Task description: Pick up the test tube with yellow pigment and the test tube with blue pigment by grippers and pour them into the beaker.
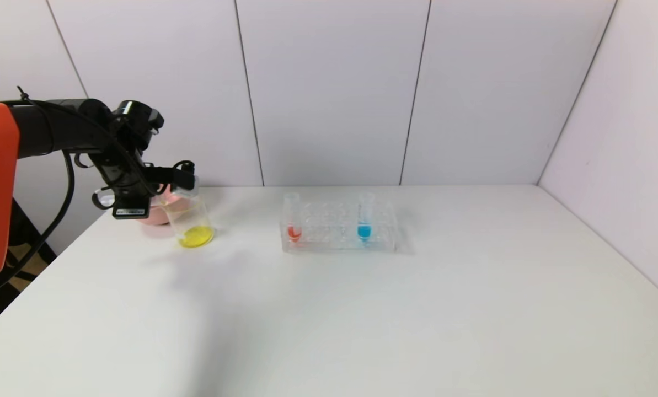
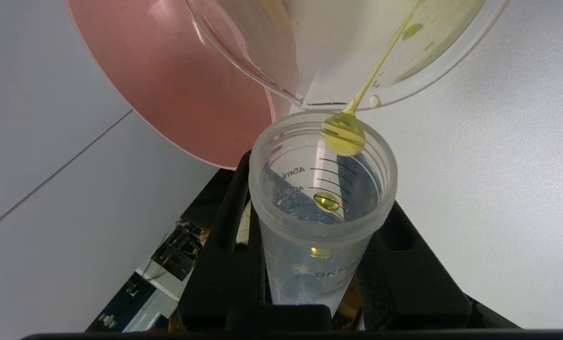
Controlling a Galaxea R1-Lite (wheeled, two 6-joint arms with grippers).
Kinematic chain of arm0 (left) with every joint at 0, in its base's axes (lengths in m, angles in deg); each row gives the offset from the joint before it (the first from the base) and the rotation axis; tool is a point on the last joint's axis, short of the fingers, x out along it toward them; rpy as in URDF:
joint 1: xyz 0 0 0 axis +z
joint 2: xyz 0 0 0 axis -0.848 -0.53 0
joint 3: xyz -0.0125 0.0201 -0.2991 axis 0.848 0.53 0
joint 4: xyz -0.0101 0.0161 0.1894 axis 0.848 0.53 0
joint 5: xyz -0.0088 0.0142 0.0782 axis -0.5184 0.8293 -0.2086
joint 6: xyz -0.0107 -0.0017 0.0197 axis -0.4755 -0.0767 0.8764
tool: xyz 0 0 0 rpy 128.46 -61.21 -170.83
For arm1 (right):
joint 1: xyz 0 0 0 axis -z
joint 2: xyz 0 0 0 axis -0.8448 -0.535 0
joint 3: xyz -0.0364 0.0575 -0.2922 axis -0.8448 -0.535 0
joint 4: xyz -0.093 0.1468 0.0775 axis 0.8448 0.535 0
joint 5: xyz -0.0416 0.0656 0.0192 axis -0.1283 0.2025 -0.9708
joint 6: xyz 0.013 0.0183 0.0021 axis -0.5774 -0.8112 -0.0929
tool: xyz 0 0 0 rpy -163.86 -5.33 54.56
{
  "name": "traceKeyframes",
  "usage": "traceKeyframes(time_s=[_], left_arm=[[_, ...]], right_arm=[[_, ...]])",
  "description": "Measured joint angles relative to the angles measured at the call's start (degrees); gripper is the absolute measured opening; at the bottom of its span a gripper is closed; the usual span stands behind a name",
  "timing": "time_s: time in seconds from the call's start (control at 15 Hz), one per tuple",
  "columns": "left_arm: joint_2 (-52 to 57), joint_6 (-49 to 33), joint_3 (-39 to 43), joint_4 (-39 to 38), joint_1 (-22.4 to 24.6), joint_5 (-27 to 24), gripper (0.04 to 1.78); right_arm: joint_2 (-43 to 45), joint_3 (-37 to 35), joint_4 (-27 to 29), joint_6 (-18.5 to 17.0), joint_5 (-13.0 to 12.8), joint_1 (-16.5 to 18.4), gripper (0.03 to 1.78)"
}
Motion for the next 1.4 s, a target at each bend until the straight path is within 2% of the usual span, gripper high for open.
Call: traceKeyframes(time_s=[0.67, 0.87, 1.0, 1.13, 1.4], left_arm=[[0.3, 0.0, 0.0, -0.1, -0.4, 1.3, 0.54], [1.1, -1.0, 0.0, -0.8, -0.4, 0.2, 0.54], [2.8, -7.4, 0.1, -1.1, 0.8, -5.0, 0.54], [5.1, -17.3, 0.2, -1.9, 2.6, -13.6, 0.54], [9.4, -42.0, 1.0, -5.0, 5.1, -28.7, 0.54]], right_arm=[[0.0, 0.0, 0.0, 0.0, 0.0, 0.0, 1.71], [0.0, 0.0, 0.0, 0.0, 0.0, 0.0, 1.71], [0.0, 0.0, 0.0, 0.0, 0.0, 0.0, 1.71], [0.0, 0.0, 0.0, 0.0, 0.0, 0.0, 1.71], [0.0, 0.0, 0.0, 0.0, 0.0, 0.0, 1.71]])
